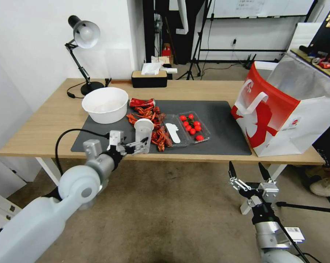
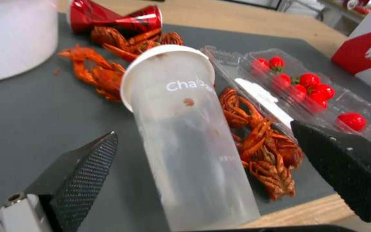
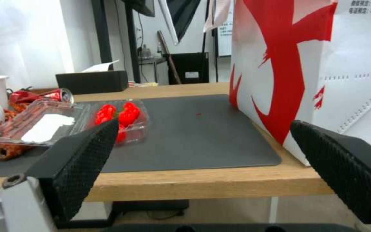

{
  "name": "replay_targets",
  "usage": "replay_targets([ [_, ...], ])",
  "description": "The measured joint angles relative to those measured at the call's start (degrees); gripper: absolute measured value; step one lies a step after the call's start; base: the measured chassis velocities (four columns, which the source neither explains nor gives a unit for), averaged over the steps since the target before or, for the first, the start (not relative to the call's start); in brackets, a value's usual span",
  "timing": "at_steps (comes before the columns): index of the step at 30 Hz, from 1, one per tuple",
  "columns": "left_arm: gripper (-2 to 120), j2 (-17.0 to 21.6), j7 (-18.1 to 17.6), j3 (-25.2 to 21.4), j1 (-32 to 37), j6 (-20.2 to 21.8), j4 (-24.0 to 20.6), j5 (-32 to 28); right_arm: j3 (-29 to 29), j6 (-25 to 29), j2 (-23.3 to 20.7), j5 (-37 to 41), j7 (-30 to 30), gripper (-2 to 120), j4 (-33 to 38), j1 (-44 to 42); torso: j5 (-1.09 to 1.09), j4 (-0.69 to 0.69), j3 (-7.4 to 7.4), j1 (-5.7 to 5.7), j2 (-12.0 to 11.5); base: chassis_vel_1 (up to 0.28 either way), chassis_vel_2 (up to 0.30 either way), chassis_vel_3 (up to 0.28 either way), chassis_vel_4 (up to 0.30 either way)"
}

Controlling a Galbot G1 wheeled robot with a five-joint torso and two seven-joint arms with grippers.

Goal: Pick up the trash from the table and place it into the takeout bag.

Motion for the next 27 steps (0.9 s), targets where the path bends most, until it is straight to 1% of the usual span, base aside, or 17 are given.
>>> replay_targets([
  [1, 100, -0.3, -0.5, 1.1, -1.5, 0.6, 0.7, -0.8, 0.1, 0.0, 0.0, 0.0, 0.0, 100, 0.0, 0.0, 0.00, 0.01, 0.00, 0.00, 0.0, 0.000, 0.000, 0.000, 0.000],
  [2, 100, -0.3, -0.5, 1.1, -1.5, 0.6, 0.7, -0.8, 0.1, 0.0, 0.0, 0.0, 0.0, 100, 0.0, 0.0, 0.00, 0.01, 0.00, 0.00, 0.0, 0.000, 0.000, 0.000, 0.000],
  [4, 100, -1.0, -1.4, 3.0, -3.7, 1.6, 2.1, -2.0, 0.3, 0.0, 0.0, 0.0, 0.1, 100, -0.3, 0.0, 0.00, 0.01, 0.00, 0.00, 0.0, 0.000, 0.000, 0.000, 0.000],
  [6, 100, -1.3, -1.8, 3.8, -4.5, 1.8, 2.7, -2.3, 0.3, 0.0, -0.1, 0.1, 0.2, 100, -0.4, 0.0, 0.00, 0.01, 0.00, 0.00, 0.0, 0.000, 0.000, 0.000, 0.000],
  [7, 100, -1.8, -2.6, 5.0, -5.8, 2.2, 3.6, -2.8, 0.3, -0.1, -0.1, 0.2, 0.2, 100, -0.7, 0.1, 0.01, 0.00, 0.00, 0.00, 0.0, 0.000, 0.000, 0.000, 0.000],
  [9, 100, -2.0, -2.9, 5.3, -6.1, 2.3, 3.8, -3.0, 0.3, -0.1, -0.1, 0.2, 0.2, 100, -0.8, 0.1, 0.01, 0.00, 0.00, 0.00, 0.0, 0.000, 0.000, 0.000, 0.000],
  [12, 100, -3.0, -5.5, 7.5, -8.1, 3.1, 5.2, -4.3, 0.5, -0.1, -0.3, 0.5, 0.4, 100, -1.3, 0.2, 0.01, 0.01, 0.00, 0.00, 0.0, 0.000, 0.000, 0.000, 0.000],
  [13, 100, -3.0, -5.5, 7.5, -8.1, 3.1, 5.2, -4.3, 0.5, -0.1, -0.3, 0.5, 0.4, 100, -1.3, 0.2, 0.01, 0.01, 0.00, 0.00, 0.0, 0.000, 0.000, 0.000, 0.000],
  [16, 99, -3.7, -7.4, 8.6, -9.1, 3.2, 6.0, -4.9, 0.7, -0.1, -0.5, 0.7, 0.5, 100, -1.8, 0.3, 0.00, 0.00, 0.00, -0.01, 0.0, 0.000, 0.000, 0.000, 0.000],
  [17, 99, -3.7, -7.4, 8.6, -9.1, 3.2, 6.0, -4.9, 0.7, -0.1, -0.5, 0.7, 0.5, 100, -1.8, 0.3, 0.00, 0.00, 0.00, -0.01, 0.0, 0.000, 0.000, 0.000, 0.000],
  [20, 88, -3.8, -8.2, 8.9, -9.4, 3.1, 6.2, -5.3, 0.8, -0.1, -0.5, 0.7, 0.5, 100, -2.1, 0.4, 0.00, 0.01, -0.01, -0.01, 0.0, 0.000, 0.000, 0.000, 0.000],
  [21, 88, -3.8, -8.2, 8.9, -9.4, 3.1, 6.2, -5.3, 0.8, -0.1, -0.5, 0.7, 0.5, 100, -2.1, 0.4, 0.00, 0.01, -0.01, -0.01, 0.0, 0.000, 0.000, 0.000, 0.000],
  [22, 80, -3.8, -8.4, 8.9, -9.6, 3.0, 6.3, -5.5, 0.8, -0.1, -0.5, 0.8, 0.6, 100, -2.2, 0.5, 0.00, 0.01, -0.01, -0.01, 0.0, 0.000, 0.000, 0.000, 0.000],
  [23, 80, -3.8, -8.4, 8.9, -9.6, 3.0, 6.3, -5.5, 0.8, -0.1, -0.5, 0.8, 0.6, 100, -2.2, 0.5, 0.00, 0.01, -0.01, -0.01, 0.0, 0.000, 0.000, 0.000, 0.000],
  [25, 70, -3.7, -8.9, 9.0, -9.9, 2.8, 6.3, -6.0, 0.5, -0.1, -0.5, 0.8, 0.6, 100, -2.4, 0.6, 0.00, 0.01, -0.01, -0.01, 0.0, 0.000, 0.000, 0.000, 0.000],
  [26, 70, -3.7, -8.9, 9.0, -9.9, 2.8, 6.3, -6.0, 0.5, -0.1, -0.5, 0.8, 0.6, 100, -2.4, 0.6, 0.00, 0.01, -0.01, -0.01, 0.0, 0.000, 0.000, 0.000, 0.000],
  [27, 64, -3.6, -9.0, 9.2, -10.0, 2.6, 6.4, -6.1, 0.4, 0.0, -0.4, 0.8, 0.6, 100, -2.4, 0.6, 0.00, 0.01, -0.01, -0.01, 0.0, 0.000, 0.000, 0.000, 0.000],
])
